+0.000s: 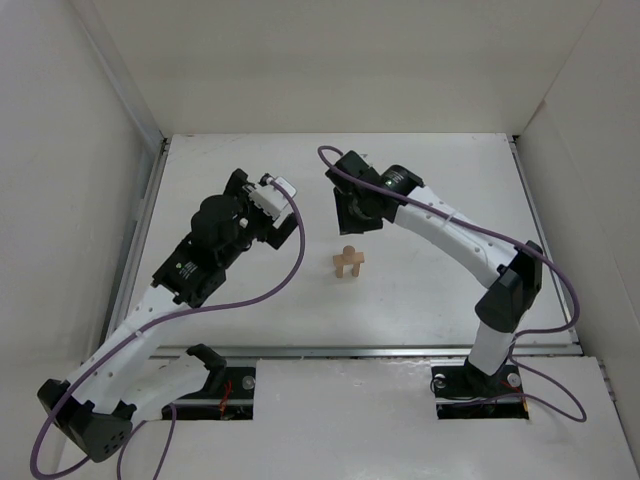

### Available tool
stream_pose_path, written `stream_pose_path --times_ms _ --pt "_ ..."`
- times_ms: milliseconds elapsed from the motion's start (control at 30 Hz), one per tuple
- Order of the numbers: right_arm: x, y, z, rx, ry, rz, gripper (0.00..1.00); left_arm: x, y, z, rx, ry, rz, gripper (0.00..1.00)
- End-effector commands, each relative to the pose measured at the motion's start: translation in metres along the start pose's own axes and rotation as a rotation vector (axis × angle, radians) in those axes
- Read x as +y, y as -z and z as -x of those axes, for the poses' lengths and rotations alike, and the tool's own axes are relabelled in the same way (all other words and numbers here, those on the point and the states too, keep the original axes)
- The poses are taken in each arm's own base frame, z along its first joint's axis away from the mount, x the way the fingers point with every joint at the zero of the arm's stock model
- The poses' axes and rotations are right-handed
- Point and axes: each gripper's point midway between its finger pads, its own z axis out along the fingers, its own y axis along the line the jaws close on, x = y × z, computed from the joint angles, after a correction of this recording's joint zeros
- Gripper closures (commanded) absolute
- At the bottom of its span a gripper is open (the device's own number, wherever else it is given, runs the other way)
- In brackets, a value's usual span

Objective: Build the wood block tower

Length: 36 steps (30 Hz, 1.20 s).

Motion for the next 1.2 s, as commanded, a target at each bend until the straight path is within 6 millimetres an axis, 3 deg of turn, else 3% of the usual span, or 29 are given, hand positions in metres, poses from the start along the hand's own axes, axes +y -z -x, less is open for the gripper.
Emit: stream_pose_path --times_ms 0,333,1167 --pt "-0.004 0.013 -0.005 -0.009 0.029 0.013 0.92 0.003 0.001 -0.004 -0.003 0.064 0.028 0.00" --pt "0.017 -0.004 -0.032 0.063 0.087 0.107 0.88 -0.001 -0.001 -0.001 -0.025 0.045 0.004 0.00" --pt "0.017 -0.028 -0.029 0.088 0.145 0.039 0.76 -0.005 -0.003 -0.001 -0.023 0.044 -0.017 0.00"
